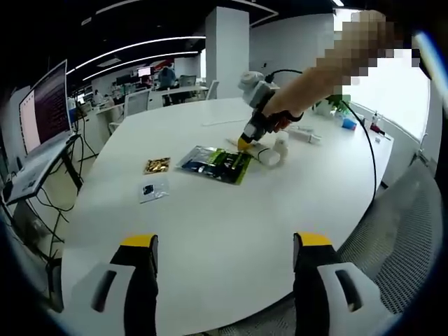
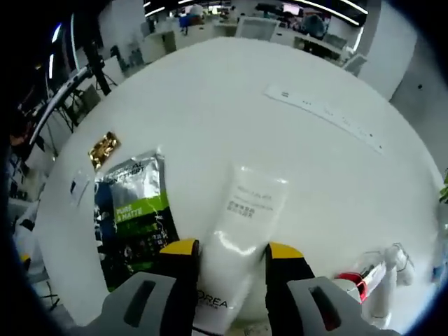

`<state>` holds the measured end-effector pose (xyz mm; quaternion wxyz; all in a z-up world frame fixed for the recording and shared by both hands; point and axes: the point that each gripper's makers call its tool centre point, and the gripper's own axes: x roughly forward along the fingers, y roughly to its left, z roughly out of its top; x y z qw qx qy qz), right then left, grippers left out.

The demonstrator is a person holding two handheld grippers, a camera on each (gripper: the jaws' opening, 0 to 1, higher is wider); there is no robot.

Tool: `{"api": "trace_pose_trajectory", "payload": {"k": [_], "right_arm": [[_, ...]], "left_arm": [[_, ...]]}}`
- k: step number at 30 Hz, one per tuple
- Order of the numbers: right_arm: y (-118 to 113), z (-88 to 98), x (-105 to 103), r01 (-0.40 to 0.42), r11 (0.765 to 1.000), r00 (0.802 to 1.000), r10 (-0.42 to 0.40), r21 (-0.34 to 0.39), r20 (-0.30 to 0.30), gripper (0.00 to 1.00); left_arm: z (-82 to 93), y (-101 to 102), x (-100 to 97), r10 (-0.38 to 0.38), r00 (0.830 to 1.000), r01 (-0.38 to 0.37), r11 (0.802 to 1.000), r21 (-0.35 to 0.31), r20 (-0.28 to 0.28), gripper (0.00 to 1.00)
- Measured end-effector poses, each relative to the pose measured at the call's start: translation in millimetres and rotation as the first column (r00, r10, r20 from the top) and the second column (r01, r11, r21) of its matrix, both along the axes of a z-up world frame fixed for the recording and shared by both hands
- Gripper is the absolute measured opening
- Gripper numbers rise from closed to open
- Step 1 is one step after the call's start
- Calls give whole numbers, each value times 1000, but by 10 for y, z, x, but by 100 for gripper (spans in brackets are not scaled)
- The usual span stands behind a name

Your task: Arrange the skincare products in the storage area until every visible bottle or jar stands upright without overlapping.

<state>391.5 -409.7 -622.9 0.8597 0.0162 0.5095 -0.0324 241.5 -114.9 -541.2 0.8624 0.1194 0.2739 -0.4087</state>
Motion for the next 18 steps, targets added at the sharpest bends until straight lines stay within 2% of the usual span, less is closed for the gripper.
{"api": "trace_pose_trajectory", "payload": {"k": [7, 12, 18], "right_arm": [[2, 28, -69, 22, 999, 999, -24, 48, 48, 23], [87, 73, -135, -17, 998, 998, 13, 65, 63, 21], [67, 198, -44, -37, 996, 991, 26, 87, 129, 20]], "left_arm": [[-8, 9, 1, -5, 1000, 4, 1000, 14, 2, 71], [-13, 18, 4, -3, 1000, 3, 1000, 18, 2, 71], [-18, 25, 4, -6, 1000, 6, 1000, 24, 6, 71]]}}
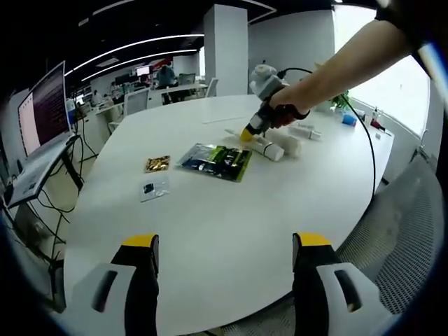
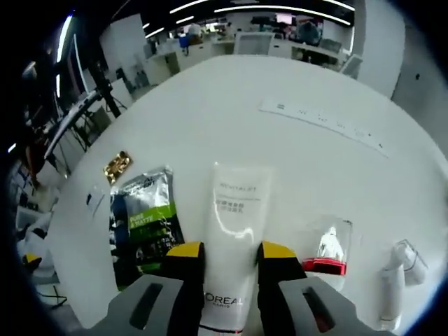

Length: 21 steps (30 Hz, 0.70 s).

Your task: Arrange the skincare products in the storage area until every visible bottle or jar stands upright without overlapping.

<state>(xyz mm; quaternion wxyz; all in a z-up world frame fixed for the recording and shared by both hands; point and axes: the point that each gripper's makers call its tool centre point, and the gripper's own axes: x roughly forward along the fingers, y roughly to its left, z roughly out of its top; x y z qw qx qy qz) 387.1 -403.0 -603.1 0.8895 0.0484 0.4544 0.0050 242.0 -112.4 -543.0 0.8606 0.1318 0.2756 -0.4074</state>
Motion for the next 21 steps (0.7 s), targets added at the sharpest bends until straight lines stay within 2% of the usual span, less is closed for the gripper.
{"api": "trace_pose_trajectory", "payload": {"k": [2, 3, 8, 11, 16, 20, 21], "right_arm": [[-18, 51, 40, -15, 1000, 999, 15, -2, 29, 20], [-33, 131, 17, -11, 1000, 999, 11, -2, 39, 20], [-26, 308, -52, -2, 1000, 996, 0, 20, 87, 20], [-61, 334, -21, -1, 1000, 993, -2, 24, 118, 20], [31, 595, -85, -30, 999, 979, 20, 45, 204, 21], [123, 801, -210, -45, 998, 968, 33, 41, 248, 21], [92, 801, -189, -46, 998, 966, 34, 41, 254, 21]], "left_arm": [[-1, 2, 1, -1, 1000, 1, 1000, 2, 2, 71], [-2, 3, 2, -2, 1000, 2, 1000, 2, 3, 71], [4, -2, 0, -2, 1000, 2, 1000, 7, 6, 71], [4, -3, -1, -5, 1000, 5, 1000, 11, 10, 71], [11, -6, -2, -14, 1000, 13, 1000, 22, 21, 71], [20, -13, -2, -16, 999, 16, 1000, 23, 28, 71], [21, -14, -4, -16, 999, 16, 1000, 22, 27, 71]]}}
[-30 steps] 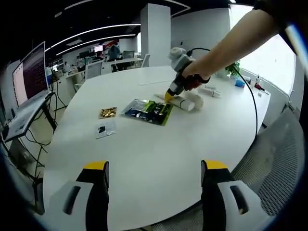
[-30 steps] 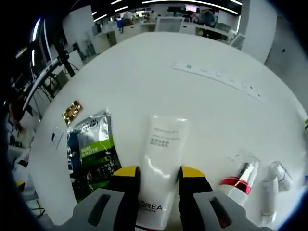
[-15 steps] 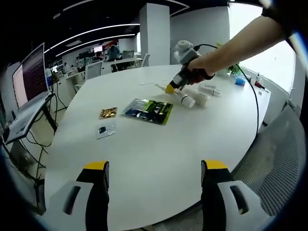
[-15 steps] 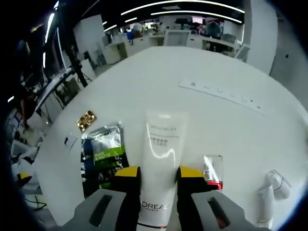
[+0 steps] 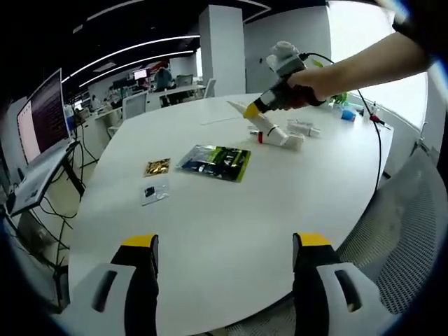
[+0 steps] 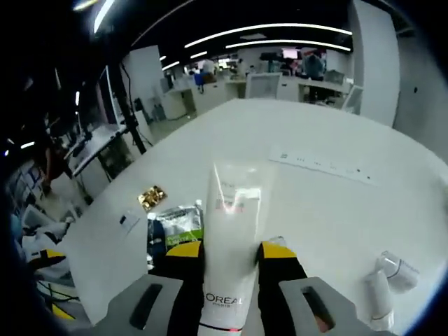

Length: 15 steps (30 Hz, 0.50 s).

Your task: Arrange the skincare products in the storage area until every visible bottle or jar stands upright without overlapping.

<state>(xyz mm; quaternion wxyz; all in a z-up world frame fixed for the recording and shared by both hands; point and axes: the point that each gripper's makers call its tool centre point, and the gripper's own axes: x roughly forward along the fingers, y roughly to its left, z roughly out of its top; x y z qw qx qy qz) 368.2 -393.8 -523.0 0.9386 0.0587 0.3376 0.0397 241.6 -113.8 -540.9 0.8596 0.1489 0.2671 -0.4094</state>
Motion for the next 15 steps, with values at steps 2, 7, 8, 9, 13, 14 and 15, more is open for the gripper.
{"api": "trace_pose_trajectory", "payload": {"k": [2, 7, 8, 9, 13, 14, 15], "right_arm": [[-2, 36, -20, -6, 1000, 1000, 6, -1, 13, 20], [86, 195, -168, -34, 999, 996, 34, -5, 81, 21], [112, 233, -229, -33, 999, 996, 34, -6, 85, 21], [125, 257, -261, -34, 999, 995, 35, -8, 91, 21], [127, 363, -349, -33, 999, 991, 34, -8, 128, 21], [122, 397, -353, -32, 999, 990, 32, -7, 138, 21], [101, 451, -341, -33, 999, 988, 34, -7, 150, 21]], "left_arm": [[5, -4, -1, 0, 1000, 0, 1000, -1, 1, 71], [5, 3, -3, -2, 1000, 2, 1000, 9, 4, 71], [7, 5, -2, -2, 1000, 2, 1000, 9, 5, 71], [9, 5, -2, -3, 1000, 3, 1000, 10, 6, 71], [33, -6, 1, -3, 1000, 3, 1000, -3, 12, 72], [44, -15, 2, -3, 1000, 3, 1000, -13, 12, 72], [52, -16, 9, 1, 1000, 0, 1000, -26, 11, 72]]}}
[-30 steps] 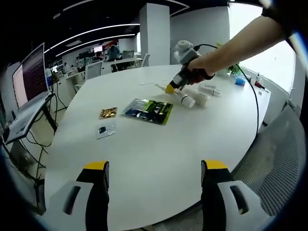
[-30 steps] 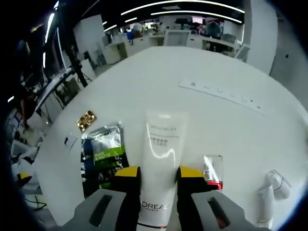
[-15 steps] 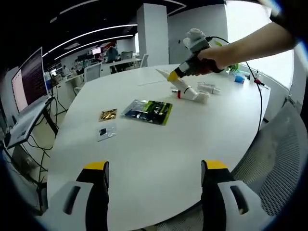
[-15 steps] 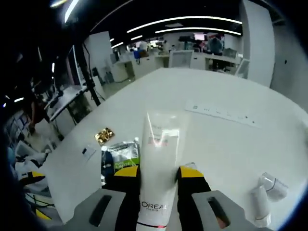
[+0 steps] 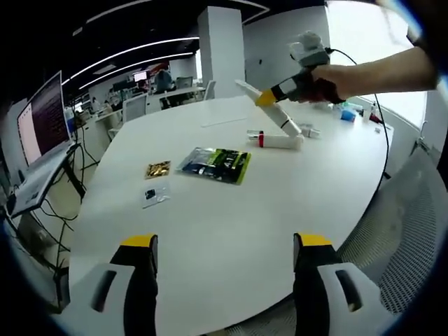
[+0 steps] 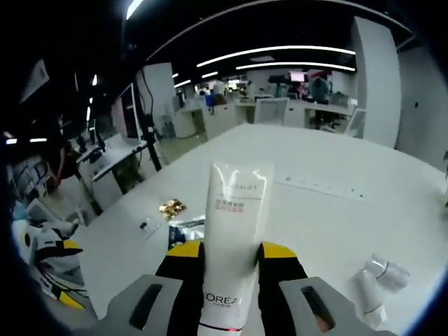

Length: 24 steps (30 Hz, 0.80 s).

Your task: Arrange the skincare products in the storage area until every visible bottle or jar stands upright without overlapping.

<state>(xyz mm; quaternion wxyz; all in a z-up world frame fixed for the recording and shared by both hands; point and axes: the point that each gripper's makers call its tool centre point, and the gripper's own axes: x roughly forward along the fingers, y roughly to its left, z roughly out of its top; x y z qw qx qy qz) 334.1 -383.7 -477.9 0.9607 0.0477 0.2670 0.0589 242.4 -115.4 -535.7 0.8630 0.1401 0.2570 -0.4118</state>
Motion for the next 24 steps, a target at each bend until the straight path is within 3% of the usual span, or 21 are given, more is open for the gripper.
{"api": "trace_pose_trajectory", "payload": {"k": [8, 10, 16, 19, 21, 23, 24], "right_arm": [[89, 277, -198, -19, 1000, 997, 20, -4, 79, 21], [125, 397, -294, -18, 1000, 995, 18, 3, 100, 22], [234, 521, -488, -39, 999, 989, 39, -8, 143, 22], [287, 544, -579, -54, 998, 986, 56, -16, 156, 22], [341, 545, -650, -67, 997, 985, 71, -27, 156, 22], [391, 530, -685, -83, 995, 984, 90, -47, 154, 22], [409, 523, -702, -88, 995, 984, 95, -55, 153, 22]], "left_arm": [[79, -51, 25, 0, 1000, 1, 998, -70, 18, 78], [107, -88, 20, -17, 999, 19, 996, -84, 29, 82], [228, -173, -12, -74, 996, 79, 990, -117, 42, 90], [476, -264, 20, -65, 998, 68, 972, -227, 19, 92], [742, -368, 44, -75, 996, 84, 940, -330, 40, 94], [974, -458, 51, -84, 994, 105, 916, -386, 70, 97], [1000, -469, 51, -86, 994, 107, 914, -390, 72, 97]]}}
